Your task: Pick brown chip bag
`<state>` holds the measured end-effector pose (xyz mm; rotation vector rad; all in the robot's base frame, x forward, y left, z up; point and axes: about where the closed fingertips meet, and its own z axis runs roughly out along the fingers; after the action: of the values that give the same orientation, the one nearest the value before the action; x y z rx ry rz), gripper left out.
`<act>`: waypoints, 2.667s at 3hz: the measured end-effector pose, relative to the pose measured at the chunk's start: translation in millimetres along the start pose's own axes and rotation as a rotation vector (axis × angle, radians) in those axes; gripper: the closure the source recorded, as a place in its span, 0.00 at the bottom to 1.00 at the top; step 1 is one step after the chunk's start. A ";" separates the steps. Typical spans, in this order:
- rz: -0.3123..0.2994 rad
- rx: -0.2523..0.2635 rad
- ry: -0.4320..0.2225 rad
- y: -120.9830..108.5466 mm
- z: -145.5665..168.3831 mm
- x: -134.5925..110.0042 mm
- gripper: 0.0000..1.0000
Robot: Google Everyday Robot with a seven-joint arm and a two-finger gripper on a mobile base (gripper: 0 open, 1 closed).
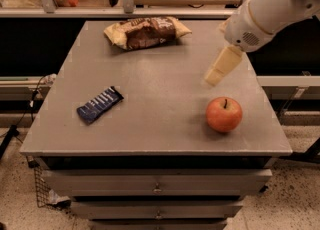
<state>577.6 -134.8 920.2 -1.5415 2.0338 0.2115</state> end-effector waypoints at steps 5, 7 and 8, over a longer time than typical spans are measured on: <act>0.009 0.155 -0.418 -183.1 185.9 -140.4 0.00; 0.066 0.236 -0.339 -215.1 199.9 -120.3 0.44; 0.048 0.232 -0.320 -209.1 189.5 -115.7 0.67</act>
Offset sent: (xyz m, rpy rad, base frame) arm 0.1722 0.1232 -0.0256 0.4100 -0.1757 0.0170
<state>855.6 -20.4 869.0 -1.2313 1.7750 0.2167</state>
